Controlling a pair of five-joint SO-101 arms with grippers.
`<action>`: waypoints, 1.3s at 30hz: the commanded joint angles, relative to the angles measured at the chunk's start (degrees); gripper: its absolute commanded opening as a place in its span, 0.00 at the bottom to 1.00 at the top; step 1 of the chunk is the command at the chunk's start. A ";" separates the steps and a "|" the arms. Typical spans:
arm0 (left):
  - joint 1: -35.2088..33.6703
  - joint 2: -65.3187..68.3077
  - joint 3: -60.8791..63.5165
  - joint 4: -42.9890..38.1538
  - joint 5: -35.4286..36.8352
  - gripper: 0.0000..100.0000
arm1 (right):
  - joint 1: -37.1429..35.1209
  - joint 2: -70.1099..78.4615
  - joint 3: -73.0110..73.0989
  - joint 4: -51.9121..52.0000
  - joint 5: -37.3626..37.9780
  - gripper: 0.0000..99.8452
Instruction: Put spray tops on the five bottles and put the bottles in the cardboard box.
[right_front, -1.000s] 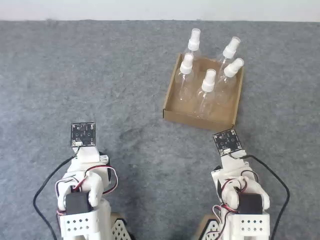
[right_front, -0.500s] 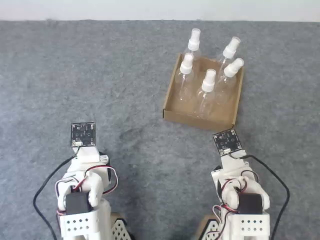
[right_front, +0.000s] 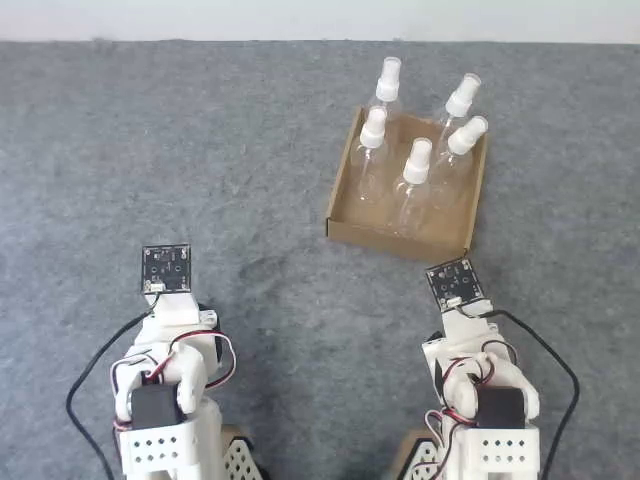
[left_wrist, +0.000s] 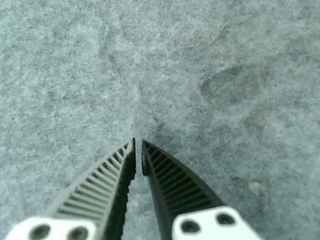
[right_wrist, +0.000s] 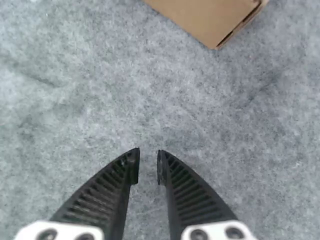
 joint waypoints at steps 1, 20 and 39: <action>0.09 -0.88 -0.31 0.26 -0.26 0.01 | 0.13 -0.92 1.32 0.31 0.53 0.03; 0.18 -0.44 -0.31 -1.85 -0.18 0.01 | 0.48 -1.01 1.32 0.31 0.53 0.03; 0.09 -0.70 -0.31 -1.67 -0.18 0.01 | 0.13 -1.01 1.32 0.31 0.53 0.03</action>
